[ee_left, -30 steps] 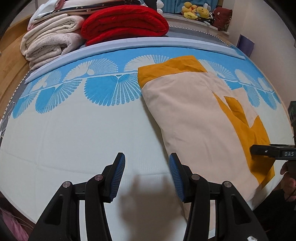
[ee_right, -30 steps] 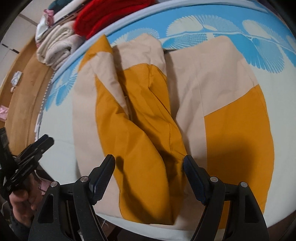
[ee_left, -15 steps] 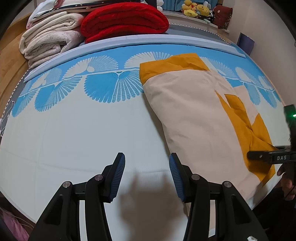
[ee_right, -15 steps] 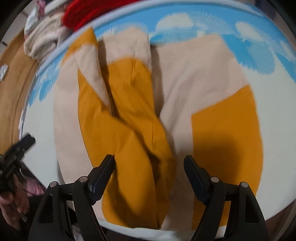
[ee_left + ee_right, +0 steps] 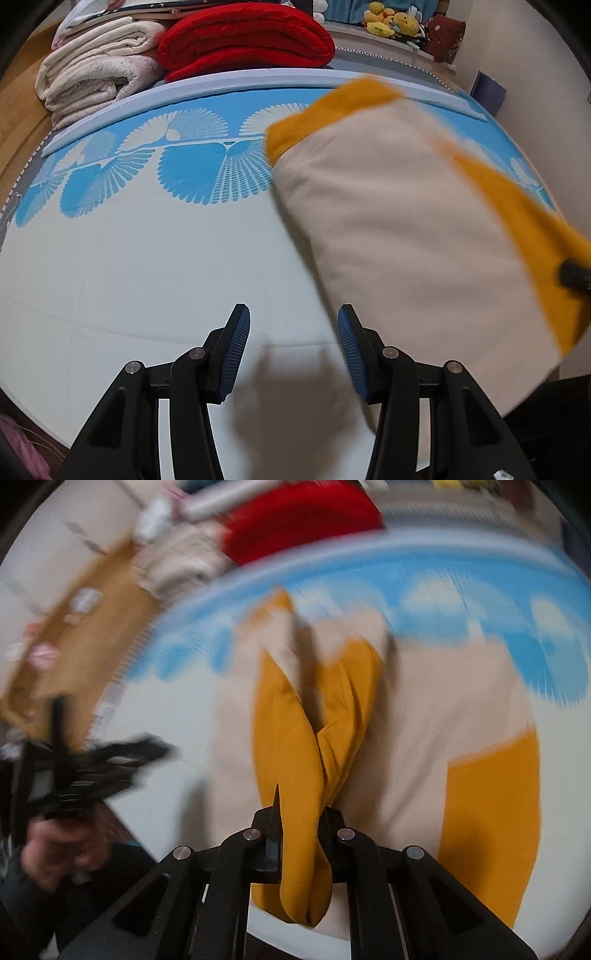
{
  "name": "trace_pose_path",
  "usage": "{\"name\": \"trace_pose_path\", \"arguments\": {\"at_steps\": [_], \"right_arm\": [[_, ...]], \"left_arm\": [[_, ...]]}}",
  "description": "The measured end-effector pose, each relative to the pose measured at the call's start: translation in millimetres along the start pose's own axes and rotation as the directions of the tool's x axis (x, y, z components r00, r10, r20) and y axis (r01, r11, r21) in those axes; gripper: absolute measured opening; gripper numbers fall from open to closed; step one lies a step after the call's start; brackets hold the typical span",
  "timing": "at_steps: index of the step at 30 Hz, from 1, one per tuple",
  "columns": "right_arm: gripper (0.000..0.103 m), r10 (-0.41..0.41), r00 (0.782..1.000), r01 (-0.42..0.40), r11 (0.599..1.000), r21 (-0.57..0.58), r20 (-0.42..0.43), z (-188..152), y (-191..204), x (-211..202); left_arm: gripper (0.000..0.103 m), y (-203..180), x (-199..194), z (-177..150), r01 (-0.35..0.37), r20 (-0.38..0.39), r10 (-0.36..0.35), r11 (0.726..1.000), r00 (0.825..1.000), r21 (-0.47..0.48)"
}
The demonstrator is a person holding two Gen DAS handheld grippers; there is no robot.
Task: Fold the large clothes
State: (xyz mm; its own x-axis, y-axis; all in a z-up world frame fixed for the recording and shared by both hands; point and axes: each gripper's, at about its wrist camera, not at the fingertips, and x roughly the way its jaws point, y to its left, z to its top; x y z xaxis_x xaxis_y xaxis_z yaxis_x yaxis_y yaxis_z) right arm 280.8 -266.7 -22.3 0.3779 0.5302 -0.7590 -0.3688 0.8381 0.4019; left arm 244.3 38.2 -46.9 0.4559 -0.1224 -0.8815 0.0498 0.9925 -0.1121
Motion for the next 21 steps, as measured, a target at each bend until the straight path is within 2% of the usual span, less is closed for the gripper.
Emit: {"name": "trace_pose_path", "arguments": {"at_steps": [2, 4, 6, 8, 10, 12, 15, 18, 20, 21], "right_arm": [[0.01, 0.014, 0.997, -0.011, 0.999, -0.031, 0.079, -1.3, 1.2, -28.0], [0.009, -0.016, 0.99, 0.018, 1.0, -0.011, 0.137, -9.6, -13.8, -57.0], [0.009, -0.087, 0.982, 0.076, 0.995, 0.072, 0.168, -20.5, -44.1, -80.3], [0.009, -0.157, 0.975, 0.135, 0.98, 0.147, 0.154, -32.5, -71.5, -89.8], [0.009, -0.231, 0.97, 0.212, 0.954, 0.21, 0.073, -45.9, -100.2, -86.0], [0.009, -0.273, 0.961, 0.276, 0.929, 0.248, -0.047, -59.3, -126.0, -72.5], [0.01, -0.306, 0.931, 0.35, 0.903, 0.248, -0.2, -74.3, -144.7, -40.2], [0.013, -0.325, 0.91, 0.379, 0.903, 0.202, -0.256, -77.2, -148.6, -28.9], [0.017, -0.336, 0.897, 0.399, 0.895, 0.2, -0.287, -78.9, -148.0, -23.8], [0.017, -0.335, 0.893, 0.403, 0.893, 0.202, -0.3, -83.5, -151.1, -26.9]], "left_arm": [[0.046, -6.2, 0.9, 2.4, 0.026, 0.004, -0.026, 1.0, 1.0, 0.001], [0.046, -15.7, 1.3, 5.1, 0.055, 0.01, -0.056, 0.998, 0.998, 0.013], [0.046, -25.2, 2.2, 6.8, 0.092, 0.011, -0.092, 0.995, 0.996, 0.029], [0.046, -38.8, 5.6, 7.9, 0.157, -0.004, -0.157, 0.986, 0.988, 0.048], [0.046, -52.9, 12.1, 7.3, 0.224, -0.042, -0.222, 0.972, 0.974, 0.067], [0.046, -66.3, 20.7, 5.3, 0.284, -0.092, -0.276, 0.955, 0.957, 0.081], [0.046, -83.6, 36.5, -0.8, 0.333, -0.181, -0.312, 0.938, 0.933, 0.099], [0.046, -97.7, 54.8, -11.7, 0.336, -0.285, -0.288, 0.932, 0.914, 0.135], [0.049, -106.5, 73.4, -26.7, 0.288, -0.373, -0.201, 0.938, 0.906, 0.195], [0.05, -108.1, 78.1, -30.2, 0.273, -0.39, -0.177, 0.939, 0.904, 0.209]]}}
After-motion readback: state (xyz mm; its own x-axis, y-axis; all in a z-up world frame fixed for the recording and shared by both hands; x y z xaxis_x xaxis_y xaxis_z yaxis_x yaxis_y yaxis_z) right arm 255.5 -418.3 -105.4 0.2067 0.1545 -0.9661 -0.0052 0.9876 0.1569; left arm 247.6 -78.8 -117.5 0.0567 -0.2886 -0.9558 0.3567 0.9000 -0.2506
